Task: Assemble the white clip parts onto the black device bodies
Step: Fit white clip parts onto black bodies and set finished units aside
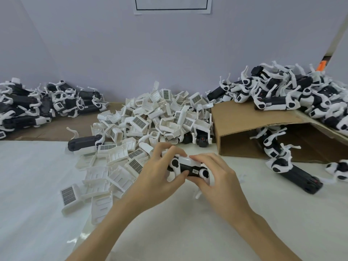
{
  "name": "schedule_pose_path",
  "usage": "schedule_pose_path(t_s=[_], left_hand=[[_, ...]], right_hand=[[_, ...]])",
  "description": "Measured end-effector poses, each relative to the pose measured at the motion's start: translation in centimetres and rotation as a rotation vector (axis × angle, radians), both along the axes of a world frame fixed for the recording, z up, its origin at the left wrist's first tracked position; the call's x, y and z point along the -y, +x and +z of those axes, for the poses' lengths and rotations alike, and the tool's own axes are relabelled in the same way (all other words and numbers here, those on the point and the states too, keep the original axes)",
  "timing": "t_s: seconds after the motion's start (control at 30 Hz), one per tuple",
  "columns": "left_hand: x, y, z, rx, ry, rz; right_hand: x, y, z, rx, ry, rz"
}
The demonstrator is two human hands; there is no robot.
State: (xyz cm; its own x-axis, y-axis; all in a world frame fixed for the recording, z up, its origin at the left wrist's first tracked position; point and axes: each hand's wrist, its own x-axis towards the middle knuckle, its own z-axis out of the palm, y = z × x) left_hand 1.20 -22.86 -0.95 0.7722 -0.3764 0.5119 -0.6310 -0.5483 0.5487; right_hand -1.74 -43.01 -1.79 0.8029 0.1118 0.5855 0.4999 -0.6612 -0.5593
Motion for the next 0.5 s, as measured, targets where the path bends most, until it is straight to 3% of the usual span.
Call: schedule_pose_path(t_s=[0.1,0.5], left_hand=[[-0.2,0.2,-0.4,-0.031,-0.02,0.003],[-0.3,0.4,-0.3,-0.021,0.001,-0.027]], right_hand=[[-0.5,-0.1,-0.3,-0.029,0.054,0.002],[0.0,-0.2,0.1,-0.051,-0.076,-0.017]])
